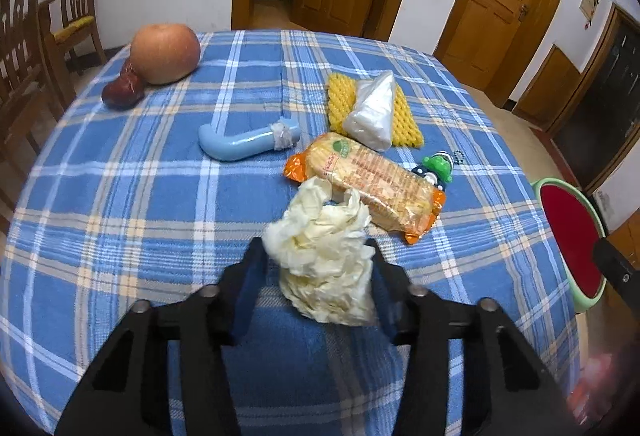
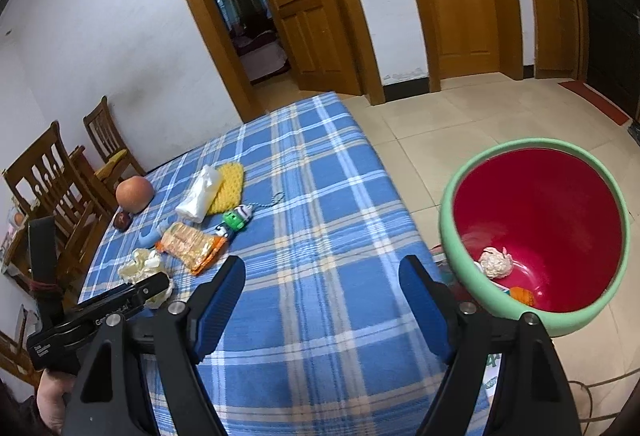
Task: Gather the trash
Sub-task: 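Grasp the crumpled cream paper with left tool while right tool grasps bread bag, then carry the paper and bread bag over the bucket and release both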
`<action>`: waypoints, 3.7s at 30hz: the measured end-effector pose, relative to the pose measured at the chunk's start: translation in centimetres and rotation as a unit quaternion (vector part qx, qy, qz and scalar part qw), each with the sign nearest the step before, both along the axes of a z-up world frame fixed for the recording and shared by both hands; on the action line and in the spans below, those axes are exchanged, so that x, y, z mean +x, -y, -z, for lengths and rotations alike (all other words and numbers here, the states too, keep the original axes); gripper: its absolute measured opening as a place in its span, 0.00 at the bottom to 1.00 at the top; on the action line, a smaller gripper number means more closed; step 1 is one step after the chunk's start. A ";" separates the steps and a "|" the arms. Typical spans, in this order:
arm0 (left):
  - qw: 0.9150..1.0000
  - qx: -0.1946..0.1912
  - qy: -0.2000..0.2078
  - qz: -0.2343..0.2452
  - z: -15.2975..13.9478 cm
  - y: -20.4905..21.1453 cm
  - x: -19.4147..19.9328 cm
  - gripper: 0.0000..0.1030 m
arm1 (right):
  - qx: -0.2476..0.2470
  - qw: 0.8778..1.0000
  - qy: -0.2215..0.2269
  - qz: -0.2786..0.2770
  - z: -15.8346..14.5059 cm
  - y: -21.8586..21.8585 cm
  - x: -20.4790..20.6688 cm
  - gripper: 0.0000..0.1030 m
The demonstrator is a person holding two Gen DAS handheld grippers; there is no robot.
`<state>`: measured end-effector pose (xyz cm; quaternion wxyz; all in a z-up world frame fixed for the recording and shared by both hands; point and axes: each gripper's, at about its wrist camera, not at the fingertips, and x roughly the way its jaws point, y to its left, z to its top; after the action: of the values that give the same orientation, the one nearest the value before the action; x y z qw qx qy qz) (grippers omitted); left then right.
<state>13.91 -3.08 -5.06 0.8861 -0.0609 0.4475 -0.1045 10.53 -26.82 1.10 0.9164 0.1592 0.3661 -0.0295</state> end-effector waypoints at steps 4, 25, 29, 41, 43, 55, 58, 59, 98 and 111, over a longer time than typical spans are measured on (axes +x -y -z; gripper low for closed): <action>1.000 -0.013 0.007 0.002 -0.2 -0.6 -0.2 0.32 | -0.006 1.000 -0.002 -0.018 -0.1 -1.1 0.7 0.79; 0.997 -0.019 0.042 -0.062 -3.1 -7.0 -1.9 0.29 | -0.041 0.983 -0.051 -0.172 2.1 -10.3 8.6 0.82; 0.996 -0.021 0.040 -0.072 -2.9 -7.8 -1.9 0.29 | -0.055 0.979 -0.064 -0.186 2.9 -11.3 10.1 0.82; 0.996 -0.026 0.033 -0.081 -2.1 -8.6 -1.5 0.29 | -0.113 0.959 -0.066 -0.252 3.9 -14.4 13.2 0.84; 0.996 -0.026 0.033 -0.080 -2.1 -8.5 -1.5 0.29 | -0.112 0.958 -0.066 -0.256 3.8 -14.6 13.6 0.83; 0.996 -0.028 0.033 -0.077 -2.1 -8.5 -1.6 0.29 | -0.123 0.947 -0.079 -0.285 4.2 -15.2 13.9 0.69; 0.996 -0.027 0.034 -0.074 -2.2 -8.2 -1.7 0.29 | -0.118 0.945 -0.088 -0.292 4.4 -15.2 13.3 0.54; 0.996 -0.027 0.035 -0.073 -2.2 -8.1 -1.7 0.29 | -0.112 0.945 -0.089 -0.294 4.5 -15.2 13.1 0.53; 0.994 -0.036 0.062 0.085 -6.6 4.3 -4.2 0.29 | 0.009 0.997 0.010 -0.080 -2.1 -1.0 0.6 0.43; 0.985 -0.036 0.068 0.151 -7.9 11.0 -4.1 0.29 | 0.009 0.999 0.025 0.028 -2.8 6.6 -3.2 0.43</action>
<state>9.78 -14.04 2.85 0.8858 -0.0171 0.3859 -0.2573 7.31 -33.44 3.90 0.9226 0.1779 0.3390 -0.0477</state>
